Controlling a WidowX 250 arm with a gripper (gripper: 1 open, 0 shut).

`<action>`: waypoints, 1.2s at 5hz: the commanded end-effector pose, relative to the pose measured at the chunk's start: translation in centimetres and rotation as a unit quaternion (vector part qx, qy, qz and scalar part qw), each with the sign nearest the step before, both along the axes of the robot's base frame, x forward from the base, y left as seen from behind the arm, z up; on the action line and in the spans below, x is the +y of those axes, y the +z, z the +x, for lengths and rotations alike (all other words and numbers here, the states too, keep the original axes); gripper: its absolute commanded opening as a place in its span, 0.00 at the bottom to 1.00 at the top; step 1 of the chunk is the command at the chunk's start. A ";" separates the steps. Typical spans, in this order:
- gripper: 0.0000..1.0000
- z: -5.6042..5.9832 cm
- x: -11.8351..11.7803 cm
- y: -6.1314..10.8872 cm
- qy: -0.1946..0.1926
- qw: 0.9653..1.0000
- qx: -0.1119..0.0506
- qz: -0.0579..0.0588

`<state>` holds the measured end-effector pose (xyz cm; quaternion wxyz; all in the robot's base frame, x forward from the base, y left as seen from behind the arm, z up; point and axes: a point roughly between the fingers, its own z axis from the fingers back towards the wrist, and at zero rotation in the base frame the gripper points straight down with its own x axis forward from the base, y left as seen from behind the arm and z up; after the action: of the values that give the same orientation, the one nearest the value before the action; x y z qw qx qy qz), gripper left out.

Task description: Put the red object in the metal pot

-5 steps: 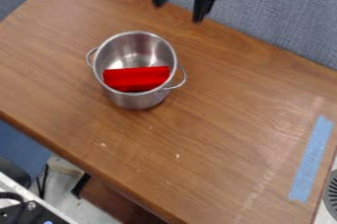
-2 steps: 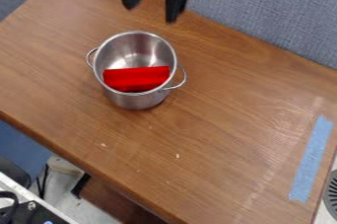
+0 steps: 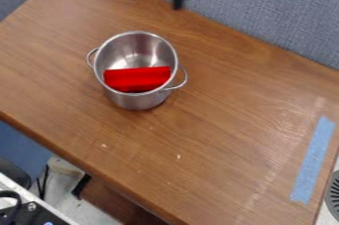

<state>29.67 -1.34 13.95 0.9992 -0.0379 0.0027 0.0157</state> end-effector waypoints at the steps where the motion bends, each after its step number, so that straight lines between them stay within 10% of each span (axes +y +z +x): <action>1: 1.00 0.7 -2.2 0.7 -0.065 0.998 -0.015 0.011; 3: 1.00 2.3 0.2 1.3 0.029 0.999 0.008 0.026; 4: 0.00 -1.2 2.0 -1.7 0.006 0.999 0.007 0.037; 6: 0.00 -4.5 2.1 -4.0 0.000 1.000 -0.023 0.015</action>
<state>24.87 0.26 8.98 0.9997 -0.0232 0.0012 0.0059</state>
